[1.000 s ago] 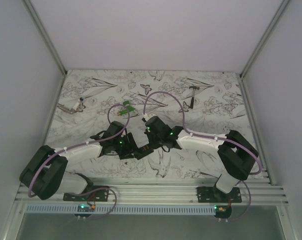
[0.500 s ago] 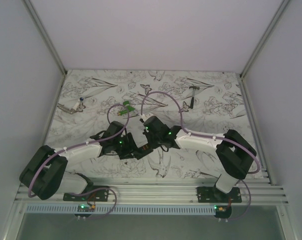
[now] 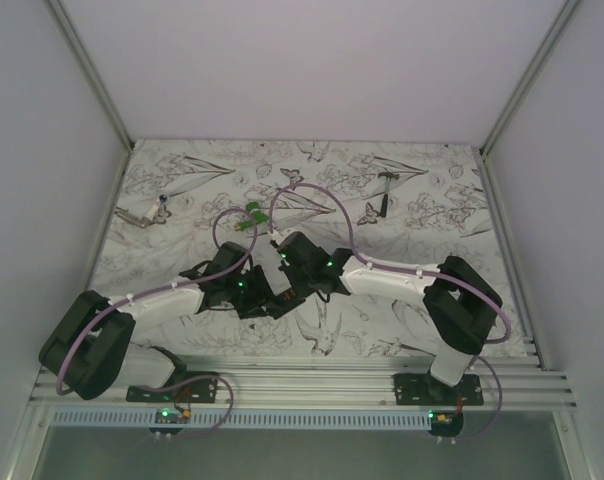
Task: Snap on the fuse box
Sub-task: Install the fuse at the fuse box base.
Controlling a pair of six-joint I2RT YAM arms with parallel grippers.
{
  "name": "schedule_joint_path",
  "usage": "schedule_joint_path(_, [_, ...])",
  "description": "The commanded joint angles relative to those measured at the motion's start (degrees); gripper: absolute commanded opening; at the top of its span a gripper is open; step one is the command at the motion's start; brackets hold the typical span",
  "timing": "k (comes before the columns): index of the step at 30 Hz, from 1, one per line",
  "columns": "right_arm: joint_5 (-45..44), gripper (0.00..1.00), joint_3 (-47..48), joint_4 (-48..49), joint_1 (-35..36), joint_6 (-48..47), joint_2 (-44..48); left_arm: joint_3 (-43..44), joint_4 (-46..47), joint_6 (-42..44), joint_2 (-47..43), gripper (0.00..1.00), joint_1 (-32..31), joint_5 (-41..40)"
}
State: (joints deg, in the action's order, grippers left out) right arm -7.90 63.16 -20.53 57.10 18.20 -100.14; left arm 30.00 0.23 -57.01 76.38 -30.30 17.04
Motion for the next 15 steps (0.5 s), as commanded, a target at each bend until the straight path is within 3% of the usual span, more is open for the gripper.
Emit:
schedule_joint_path(1, [3.46,0.0,-5.03,-15.65,2.18,-1.57,-6.14,-0.35,-4.93,0.93,1.41,0.5,0.58,-3.25])
schedule_joint_path(15, [1.64,0.0,-4.91,-21.0,-0.86,1.51,-9.72,-0.2,-5.9,1.37,1.1,0.49,0.86,-3.38])
